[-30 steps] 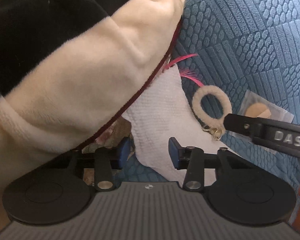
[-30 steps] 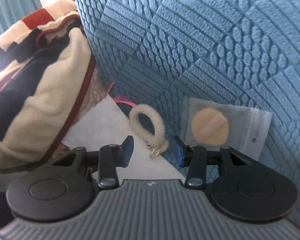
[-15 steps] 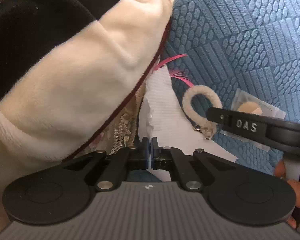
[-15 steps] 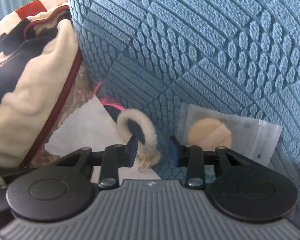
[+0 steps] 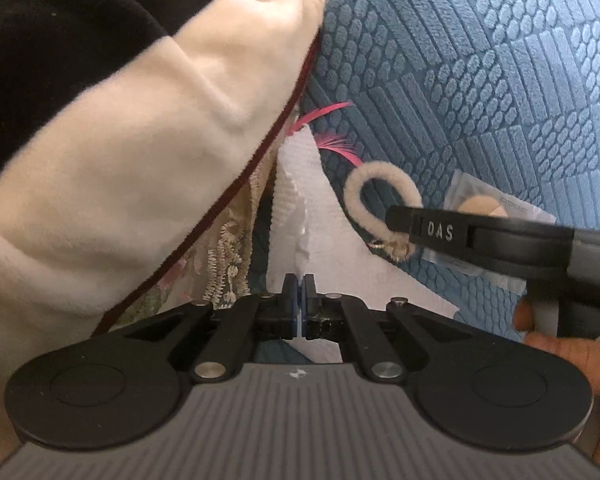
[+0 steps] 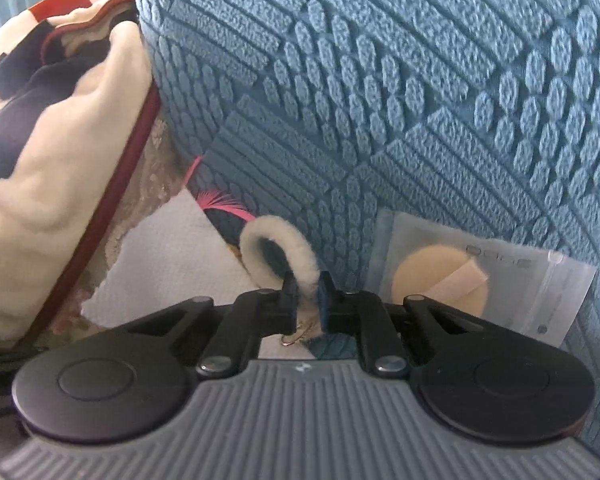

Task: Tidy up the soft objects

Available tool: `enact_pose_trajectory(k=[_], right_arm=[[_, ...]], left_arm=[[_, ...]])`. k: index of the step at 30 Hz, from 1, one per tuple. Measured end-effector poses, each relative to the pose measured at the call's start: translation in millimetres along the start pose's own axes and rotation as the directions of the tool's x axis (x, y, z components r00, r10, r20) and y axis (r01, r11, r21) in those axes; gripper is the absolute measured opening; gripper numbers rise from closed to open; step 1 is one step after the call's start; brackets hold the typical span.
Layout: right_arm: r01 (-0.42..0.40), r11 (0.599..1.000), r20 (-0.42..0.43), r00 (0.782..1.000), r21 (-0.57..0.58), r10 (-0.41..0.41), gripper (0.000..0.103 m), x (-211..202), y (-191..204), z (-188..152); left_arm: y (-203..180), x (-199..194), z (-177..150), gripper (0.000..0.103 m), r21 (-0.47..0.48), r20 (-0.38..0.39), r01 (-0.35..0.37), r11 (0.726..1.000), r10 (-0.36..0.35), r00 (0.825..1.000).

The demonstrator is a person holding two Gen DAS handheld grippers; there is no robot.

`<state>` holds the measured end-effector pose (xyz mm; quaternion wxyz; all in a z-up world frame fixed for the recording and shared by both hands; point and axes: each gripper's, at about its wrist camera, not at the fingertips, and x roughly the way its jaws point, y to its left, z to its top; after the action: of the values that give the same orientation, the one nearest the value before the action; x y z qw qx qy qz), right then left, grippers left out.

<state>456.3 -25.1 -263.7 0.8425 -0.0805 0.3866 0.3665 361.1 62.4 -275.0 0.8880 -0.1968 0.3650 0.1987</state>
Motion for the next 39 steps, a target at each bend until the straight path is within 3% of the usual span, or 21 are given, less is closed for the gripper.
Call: enact_pose_trajectory(k=[9,19,26,31,33,36,39], right_arm=[[0.043,0.999,0.009,0.999,0.005,-0.043,0.01,-12.6,-8.7,14.8],[0.123,0.992,0.026,0.992,-0.004,-0.122,0.01,-63.6,-5.0,9.7],[0.152,0.988,-0.004,0.988,-0.019,-0.152,0.01,-97.5,-6.3,-13.5],[0.156,0.987,-0.024,0.987,-0.039,-0.157,0.01,-96.8,1.6,-30.4],[0.166,0.985,-0.029,0.986,-0.04,-0.167,0.01,-91.0,1.6,-32.0],[0.178,0.984,-0.029,0.983,-0.031,-0.179,0.01,-83.6,-1.3,-32.4],[0.181,0.982,-0.05,0.982,-0.052,-0.183,0.01,-69.9,-0.5,-36.2]], left_arm=[[-0.1,-20.6,5.5,0.002,-0.003,0.056,0.051,0.999,-0.051,0.997],[-8.3,-64.5,-6.3,0.002,0.041,0.136,0.132,0.99,-0.136,0.981],[1.0,-64.0,-23.2,0.003,0.022,0.088,0.147,0.989,-0.148,0.985],[13.5,-47.3,-25.9,0.005,-0.069,0.019,0.144,0.987,-0.143,0.99],[21.4,-39.2,-25.6,0.012,-0.121,-0.022,0.155,0.981,-0.159,0.987],[29.8,-27.6,-25.9,0.049,-0.195,-0.067,0.12,0.973,-0.135,0.989],[27.2,-18.3,-28.9,0.054,-0.19,-0.095,0.099,0.977,-0.119,0.988]])
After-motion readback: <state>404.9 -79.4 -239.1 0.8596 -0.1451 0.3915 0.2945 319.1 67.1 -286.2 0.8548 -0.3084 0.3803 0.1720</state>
